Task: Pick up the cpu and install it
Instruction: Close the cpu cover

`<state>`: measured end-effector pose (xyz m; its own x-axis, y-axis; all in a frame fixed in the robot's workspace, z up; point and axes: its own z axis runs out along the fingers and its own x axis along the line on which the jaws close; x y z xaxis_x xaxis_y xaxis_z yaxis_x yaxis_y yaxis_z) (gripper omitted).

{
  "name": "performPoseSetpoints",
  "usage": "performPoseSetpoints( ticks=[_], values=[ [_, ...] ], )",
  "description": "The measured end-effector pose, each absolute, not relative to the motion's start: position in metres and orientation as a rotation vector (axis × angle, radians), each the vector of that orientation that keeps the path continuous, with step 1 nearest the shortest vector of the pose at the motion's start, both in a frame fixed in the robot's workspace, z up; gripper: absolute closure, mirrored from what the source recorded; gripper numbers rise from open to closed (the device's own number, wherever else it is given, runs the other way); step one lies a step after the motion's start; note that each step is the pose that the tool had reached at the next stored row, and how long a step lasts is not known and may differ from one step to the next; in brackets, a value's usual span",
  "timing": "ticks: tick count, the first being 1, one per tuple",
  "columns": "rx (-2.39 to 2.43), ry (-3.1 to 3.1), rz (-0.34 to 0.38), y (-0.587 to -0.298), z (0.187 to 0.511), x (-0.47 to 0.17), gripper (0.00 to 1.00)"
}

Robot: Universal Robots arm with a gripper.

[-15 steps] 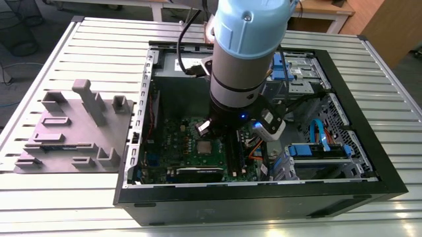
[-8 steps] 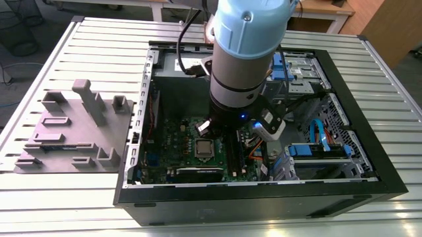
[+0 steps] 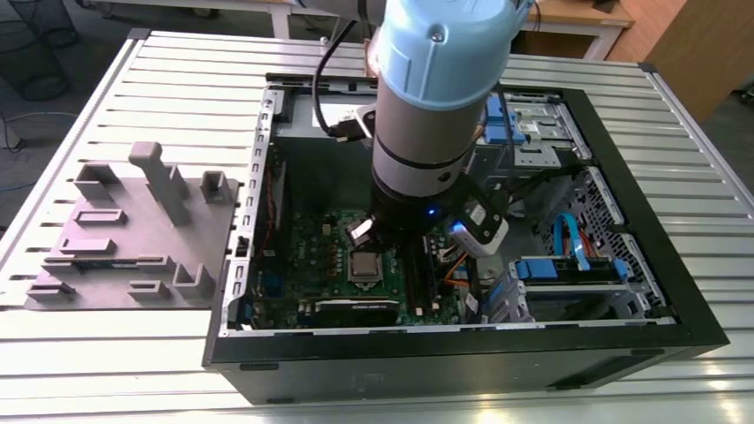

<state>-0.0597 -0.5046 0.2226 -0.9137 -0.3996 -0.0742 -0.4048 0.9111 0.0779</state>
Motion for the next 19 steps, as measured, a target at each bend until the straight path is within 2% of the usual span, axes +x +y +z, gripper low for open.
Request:
performPoseSetpoints(
  ticks=[19],
  values=[
    [-0.633,3.004,0.143,-0.5102,0.2236,-0.0663,0.89]
  ],
)
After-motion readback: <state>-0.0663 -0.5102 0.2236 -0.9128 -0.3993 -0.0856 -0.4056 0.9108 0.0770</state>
